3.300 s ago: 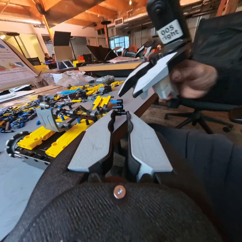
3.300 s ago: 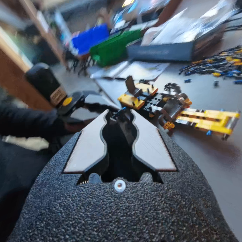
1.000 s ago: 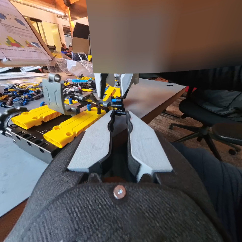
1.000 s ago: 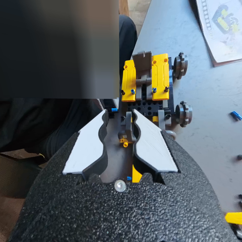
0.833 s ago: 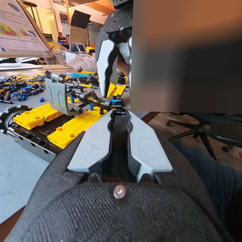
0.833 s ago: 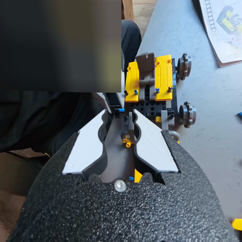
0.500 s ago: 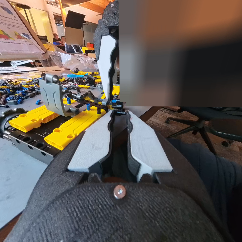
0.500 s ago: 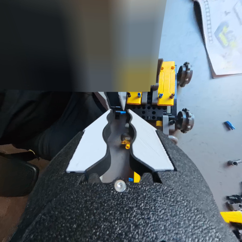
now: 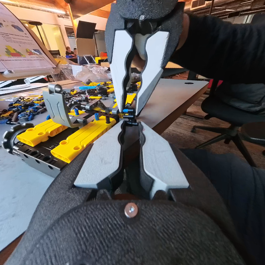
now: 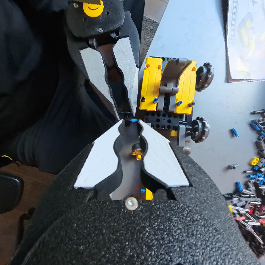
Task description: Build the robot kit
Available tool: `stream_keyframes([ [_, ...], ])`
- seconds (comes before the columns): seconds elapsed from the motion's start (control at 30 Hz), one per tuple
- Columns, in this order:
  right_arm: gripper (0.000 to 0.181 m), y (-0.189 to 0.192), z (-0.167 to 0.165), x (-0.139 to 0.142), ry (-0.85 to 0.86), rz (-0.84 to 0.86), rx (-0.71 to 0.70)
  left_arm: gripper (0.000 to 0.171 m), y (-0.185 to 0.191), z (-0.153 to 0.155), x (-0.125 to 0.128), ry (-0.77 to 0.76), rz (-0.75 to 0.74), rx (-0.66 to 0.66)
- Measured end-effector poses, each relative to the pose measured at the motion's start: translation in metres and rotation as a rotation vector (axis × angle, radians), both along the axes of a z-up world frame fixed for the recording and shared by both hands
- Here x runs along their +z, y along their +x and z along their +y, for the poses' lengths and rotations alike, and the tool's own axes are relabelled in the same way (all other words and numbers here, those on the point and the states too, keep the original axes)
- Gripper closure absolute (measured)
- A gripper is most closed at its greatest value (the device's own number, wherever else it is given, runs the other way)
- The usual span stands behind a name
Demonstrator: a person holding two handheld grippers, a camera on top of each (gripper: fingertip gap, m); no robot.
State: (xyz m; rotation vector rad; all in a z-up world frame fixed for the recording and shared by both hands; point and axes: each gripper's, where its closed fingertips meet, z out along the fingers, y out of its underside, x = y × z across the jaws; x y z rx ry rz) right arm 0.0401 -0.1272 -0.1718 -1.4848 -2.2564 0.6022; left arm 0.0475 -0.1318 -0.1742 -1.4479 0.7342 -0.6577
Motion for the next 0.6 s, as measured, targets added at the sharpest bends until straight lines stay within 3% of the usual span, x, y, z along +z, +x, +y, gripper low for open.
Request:
stream_keyframes([
  [0.37, 0.165, 0.002, 0.003, -0.006, 0.192, -0.019, -0.096, 0.147, -0.008, -0.001, 0.009, 0.032, -0.077, 0.053],
  [0.53, 0.165, 0.006, 0.005, -0.011, 0.289, -0.051, -0.141, 0.142, -0.03, -0.022, 0.049, 0.236, -0.172, 0.092],
  [0.6, 0.165, 0.009, 0.005, -0.01, 0.322, -0.054, -0.153, 0.126, -0.038, -0.017, 0.053, 0.194, -0.131, 0.077],
])
